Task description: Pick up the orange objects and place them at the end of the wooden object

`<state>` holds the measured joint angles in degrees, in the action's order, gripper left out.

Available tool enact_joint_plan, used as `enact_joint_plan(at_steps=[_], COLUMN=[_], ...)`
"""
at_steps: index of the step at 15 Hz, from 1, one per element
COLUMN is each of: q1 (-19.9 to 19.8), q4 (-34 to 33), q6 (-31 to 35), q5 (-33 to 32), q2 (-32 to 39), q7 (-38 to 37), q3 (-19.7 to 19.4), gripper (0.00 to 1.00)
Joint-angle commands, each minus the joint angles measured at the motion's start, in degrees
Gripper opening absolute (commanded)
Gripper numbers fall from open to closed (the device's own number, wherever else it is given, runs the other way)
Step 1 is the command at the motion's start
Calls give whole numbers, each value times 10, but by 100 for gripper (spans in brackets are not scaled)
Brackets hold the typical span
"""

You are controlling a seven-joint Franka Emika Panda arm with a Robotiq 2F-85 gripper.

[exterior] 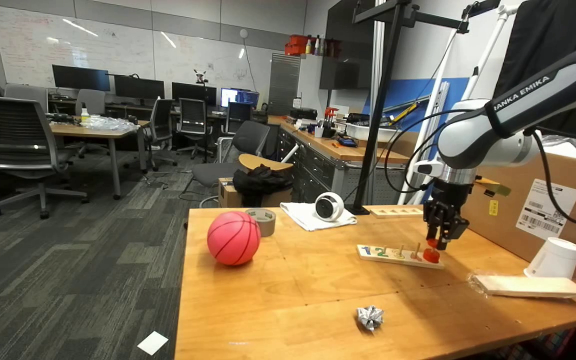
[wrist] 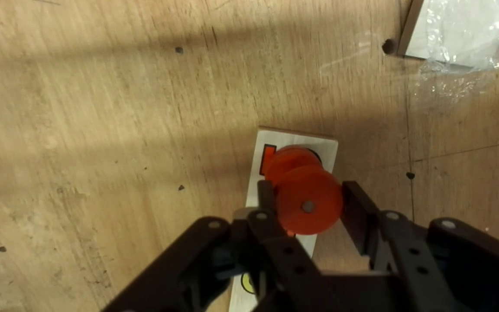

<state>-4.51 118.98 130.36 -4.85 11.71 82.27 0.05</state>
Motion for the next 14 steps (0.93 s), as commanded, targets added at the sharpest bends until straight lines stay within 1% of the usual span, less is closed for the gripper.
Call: enact_joint_plan(at_steps=[1, 2, 3, 5, 7, 8, 12, 13, 14], q1=[-5, -4, -5, -4, -2, 0, 5, 6, 8], q4=[17, 19, 26, 42, 53, 55, 53, 41, 44], q6=[34, 45, 57, 84, 115, 125, 140, 120, 123], q5=[9, 6, 6, 7, 13, 17, 70, 40, 49], q2=[-14, -15, -18, -33, -40, -39, -21, -15, -14], q7=[15, 12, 14, 17, 24, 30, 79, 47, 54], q3=[3, 2, 2, 4, 10, 14, 47, 32, 39], gripper=[17, 59, 68, 81, 97, 100, 100, 100, 100])
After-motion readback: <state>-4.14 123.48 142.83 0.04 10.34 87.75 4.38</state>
